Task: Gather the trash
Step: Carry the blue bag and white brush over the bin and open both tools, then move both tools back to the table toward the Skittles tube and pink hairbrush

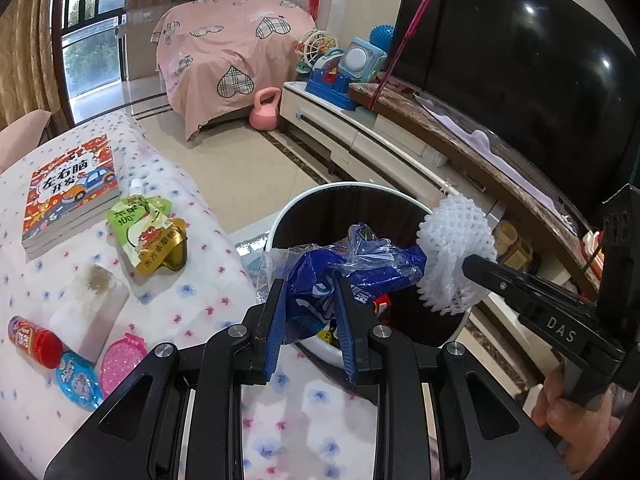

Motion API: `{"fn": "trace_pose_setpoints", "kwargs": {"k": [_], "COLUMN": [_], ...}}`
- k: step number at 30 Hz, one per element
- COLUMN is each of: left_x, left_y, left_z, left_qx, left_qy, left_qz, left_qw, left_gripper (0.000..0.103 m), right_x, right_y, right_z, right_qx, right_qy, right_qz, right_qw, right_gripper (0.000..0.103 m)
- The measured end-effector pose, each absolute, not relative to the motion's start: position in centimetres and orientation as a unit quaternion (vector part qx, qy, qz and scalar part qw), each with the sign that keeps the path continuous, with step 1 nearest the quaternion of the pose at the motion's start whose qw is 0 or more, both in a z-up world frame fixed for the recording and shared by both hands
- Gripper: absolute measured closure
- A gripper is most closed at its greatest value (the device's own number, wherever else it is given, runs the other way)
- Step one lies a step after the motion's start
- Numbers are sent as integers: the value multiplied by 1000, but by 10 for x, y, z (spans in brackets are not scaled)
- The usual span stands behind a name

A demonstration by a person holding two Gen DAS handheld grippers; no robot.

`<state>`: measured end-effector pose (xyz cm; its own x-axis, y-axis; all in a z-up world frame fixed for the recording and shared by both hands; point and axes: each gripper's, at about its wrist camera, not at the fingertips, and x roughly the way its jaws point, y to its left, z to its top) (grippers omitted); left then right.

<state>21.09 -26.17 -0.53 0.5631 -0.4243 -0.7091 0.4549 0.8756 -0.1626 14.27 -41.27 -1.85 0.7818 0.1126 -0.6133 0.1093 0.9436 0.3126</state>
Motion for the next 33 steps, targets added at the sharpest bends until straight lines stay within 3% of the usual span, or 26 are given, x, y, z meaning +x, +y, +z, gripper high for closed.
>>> {"fn": "trace_pose_setpoints", "kwargs": {"k": [6, 8, 12, 17, 20, 22, 24, 33], "left_x": [215, 216, 213, 208, 202, 198, 192, 173], "left_y": [-269, -271, -268, -257, -242, -232, -217, -146], "left_z": [-10, -12, -12, -9, -8, -8, -10, -21], "left_qx": [25, 29, 26, 19, 7, 1, -7, -58], "left_qy": [401, 406, 405, 405, 404, 403, 405, 417], "left_qz": [-253, -257, -255, -252, -248, -244, -237, -190], "left_qw": [880, 876, 878, 879, 881, 882, 883, 887], "left_gripper": [78, 72, 48, 45, 36, 34, 34, 34], "right_x": [152, 154, 158, 156, 151, 147, 142, 130], "right_y": [-421, -421, -424, -423, -419, -415, -410, -369], "right_z": [-27, -28, -29, -29, -28, -26, -23, -20], "right_qx": [175, 177, 178, 181, 184, 185, 189, 188], "right_qy": [341, 343, 345, 344, 340, 336, 328, 319], "right_qz": [-1, -1, -5, -3, -2, 0, 5, 30], "right_qw": [924, 923, 921, 921, 922, 924, 926, 928], "right_gripper": [84, 84, 58, 45, 40, 30, 11, 9]}}
